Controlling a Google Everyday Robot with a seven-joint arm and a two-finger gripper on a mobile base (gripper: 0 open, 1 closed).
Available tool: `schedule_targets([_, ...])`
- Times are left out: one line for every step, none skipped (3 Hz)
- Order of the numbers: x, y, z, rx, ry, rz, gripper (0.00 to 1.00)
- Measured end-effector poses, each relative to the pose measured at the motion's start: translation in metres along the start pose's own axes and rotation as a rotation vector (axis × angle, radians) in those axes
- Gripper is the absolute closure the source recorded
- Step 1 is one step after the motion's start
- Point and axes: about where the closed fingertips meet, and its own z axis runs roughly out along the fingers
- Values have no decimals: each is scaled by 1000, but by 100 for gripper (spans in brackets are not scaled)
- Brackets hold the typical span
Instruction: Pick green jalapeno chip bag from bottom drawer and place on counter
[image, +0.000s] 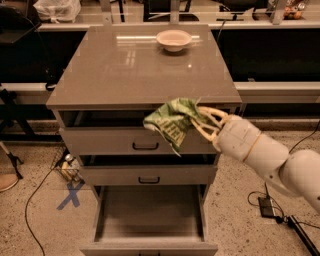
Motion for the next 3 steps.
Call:
schedule_targets([-45,-67,50,62,-22,-91,100])
schedule_targets([-63,-98,98,93,-11,-126,100])
schedule_targets([-65,-120,151,103,19,-128,100])
